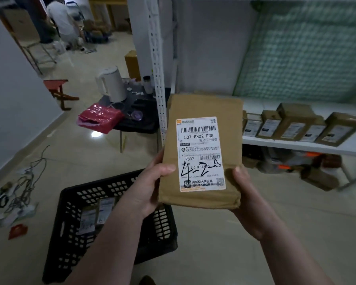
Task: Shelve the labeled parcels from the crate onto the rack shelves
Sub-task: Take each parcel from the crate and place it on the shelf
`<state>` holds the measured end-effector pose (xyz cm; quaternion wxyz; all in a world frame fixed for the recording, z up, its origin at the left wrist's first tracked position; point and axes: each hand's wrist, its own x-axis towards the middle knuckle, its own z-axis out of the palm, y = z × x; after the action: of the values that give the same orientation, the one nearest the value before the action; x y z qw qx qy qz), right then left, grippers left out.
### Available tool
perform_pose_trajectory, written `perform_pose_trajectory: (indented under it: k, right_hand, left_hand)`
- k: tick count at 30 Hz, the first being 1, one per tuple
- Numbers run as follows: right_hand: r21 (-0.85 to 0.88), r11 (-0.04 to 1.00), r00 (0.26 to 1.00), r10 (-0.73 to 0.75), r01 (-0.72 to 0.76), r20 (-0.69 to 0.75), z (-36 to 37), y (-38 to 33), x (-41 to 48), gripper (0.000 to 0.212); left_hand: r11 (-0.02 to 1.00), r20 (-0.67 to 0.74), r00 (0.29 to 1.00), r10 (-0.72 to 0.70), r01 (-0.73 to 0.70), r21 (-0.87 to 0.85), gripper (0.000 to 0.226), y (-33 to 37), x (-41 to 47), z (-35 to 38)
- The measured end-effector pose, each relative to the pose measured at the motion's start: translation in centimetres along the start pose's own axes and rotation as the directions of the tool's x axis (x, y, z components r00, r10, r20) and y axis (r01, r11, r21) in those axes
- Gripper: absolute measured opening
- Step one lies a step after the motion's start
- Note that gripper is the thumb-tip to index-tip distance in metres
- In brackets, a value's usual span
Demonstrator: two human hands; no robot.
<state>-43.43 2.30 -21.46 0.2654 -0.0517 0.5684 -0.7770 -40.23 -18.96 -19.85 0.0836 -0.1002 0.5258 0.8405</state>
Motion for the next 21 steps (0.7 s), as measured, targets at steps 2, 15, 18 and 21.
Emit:
perform_pose_trajectory:
  k: [2, 15, 18, 21]
  right_hand:
    - [0.005, 0.999, 0.999, -0.047, 0.047, -0.009, -1.0, -0.7, -1.8, 0.115]
    - [0.08, 0.99, 0.992, -0.109, 0.114, -0.067, -5.7, -2.7, -10.0, 0.107]
    - [0.063, 0.994, 0.995, -0.085, 0.089, -0.06, -6.8, -2.9, -10.9, 0.114]
    - [0.039, 0.998, 0.996, -0.055, 0.058, -0.066, -7.9, -3.1, -11.4, 0.105]
  left_hand:
    - [1.0, 0.035, 0.999, 0.012, -0.012, 0.005, 0.068, -0.3, -0.5, 1.9]
    - [1.0, 0.103, 0.995, 0.012, -0.015, 0.028, 0.087, -3.2, -2.7, 10.8]
    - [0.999, 0.12, 0.993, 0.023, -0.028, 0.039, 0.087, -3.6, -2.8, 12.1]
    - [0.997, 0.132, 0.99, 0.038, -0.047, 0.063, 0.084, -3.7, -2.6, 13.2]
